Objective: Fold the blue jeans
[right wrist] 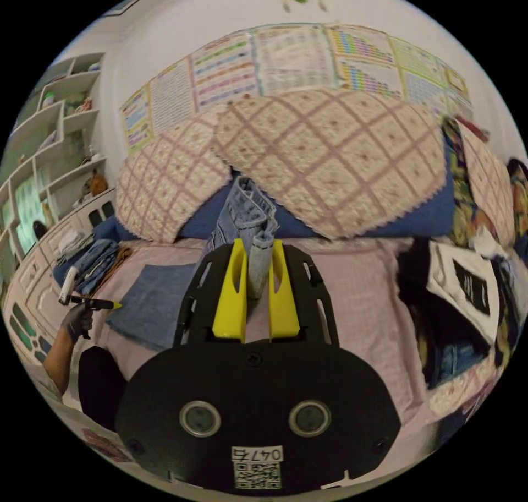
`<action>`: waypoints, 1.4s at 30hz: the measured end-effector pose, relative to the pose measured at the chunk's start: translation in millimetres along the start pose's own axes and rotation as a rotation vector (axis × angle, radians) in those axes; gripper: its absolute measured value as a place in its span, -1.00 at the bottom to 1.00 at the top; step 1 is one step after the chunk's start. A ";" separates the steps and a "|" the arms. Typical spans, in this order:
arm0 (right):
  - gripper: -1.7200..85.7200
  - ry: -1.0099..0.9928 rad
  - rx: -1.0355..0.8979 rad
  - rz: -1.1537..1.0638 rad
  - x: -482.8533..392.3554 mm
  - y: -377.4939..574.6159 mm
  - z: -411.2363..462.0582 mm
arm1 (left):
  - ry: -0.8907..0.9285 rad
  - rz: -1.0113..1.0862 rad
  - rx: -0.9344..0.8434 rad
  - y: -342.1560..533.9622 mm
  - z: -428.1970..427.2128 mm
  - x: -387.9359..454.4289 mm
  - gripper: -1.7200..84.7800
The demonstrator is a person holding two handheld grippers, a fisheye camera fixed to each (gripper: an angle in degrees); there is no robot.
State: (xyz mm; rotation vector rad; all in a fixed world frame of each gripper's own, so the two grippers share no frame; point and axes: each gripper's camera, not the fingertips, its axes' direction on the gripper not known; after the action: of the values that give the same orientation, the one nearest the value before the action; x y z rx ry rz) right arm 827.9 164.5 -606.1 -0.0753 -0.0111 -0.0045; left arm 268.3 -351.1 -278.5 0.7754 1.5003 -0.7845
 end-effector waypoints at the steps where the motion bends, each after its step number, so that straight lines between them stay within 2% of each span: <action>1: -0.90 0.032 -0.033 0.093 48.9 8.2 -6.4 | -0.009 0.005 -0.006 -5.8 -4.6 -0.2 -0.70; 3: -0.90 0.059 -0.108 0.246 118.9 24.0 -11.5 | -0.029 0.013 -0.020 -16.5 -11.0 -0.2 -0.70; 6: -0.88 -0.099 -0.225 0.430 209.6 52.6 -6.9 | -0.061 0.034 -0.029 -37.5 -21.8 0.8 -0.70; 10: -0.78 -0.290 -0.105 0.568 286.9 64.0 -34.0 | 0.015 -0.003 -0.037 -69.2 -32.6 -10.7 -0.69; 15: -0.74 -0.256 -0.166 0.509 330.2 38.0 -52.3 | 0.041 -0.048 -0.067 -95.1 -40.8 -22.7 -0.70; 19: -0.88 -0.168 -0.233 0.446 354.2 16.3 -66.1 | 0.058 -0.066 -0.067 -108.7 -56.1 -28.9 -0.72; 22: -0.90 -0.123 -0.229 0.387 365.5 1.5 -83.8 | 0.065 -0.080 -0.066 -115.4 -67.9 -34.0 -0.78; 26: -0.91 -0.028 -0.201 0.238 362.1 -23.5 -109.5 | 0.053 0.045 0.009 -117.1 -99.7 -17.0 -0.94; 30: -0.92 0.051 -0.184 0.060 352.7 -63.9 -139.1 | 0.017 0.178 0.102 -121.0 -137.9 16.3 -0.97; 35: -0.92 0.046 -0.041 -0.106 354.8 -99.7 -202.0 | -0.039 0.357 0.308 -117.9 -200.1 81.0 -0.98; 37: -0.92 0.085 0.031 -0.070 371.4 -93.3 -238.3 | -0.037 0.393 0.347 -110.7 -215.0 97.0 -0.98; 39: -0.92 0.090 0.020 0.014 398.8 -79.8 -252.6 | -0.027 0.390 0.304 -109.3 -217.7 103.7 -0.98; 42: -0.91 0.078 -0.167 0.200 452.5 -46.0 -246.3 | 0.007 0.318 0.161 -109.3 -200.5 97.5 -0.98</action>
State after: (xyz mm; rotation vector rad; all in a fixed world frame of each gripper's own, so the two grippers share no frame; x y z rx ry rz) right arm 1282.9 98.2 -843.1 -0.2429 0.0747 0.1920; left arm 61.3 -240.7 -359.7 1.1076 1.2882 -0.6666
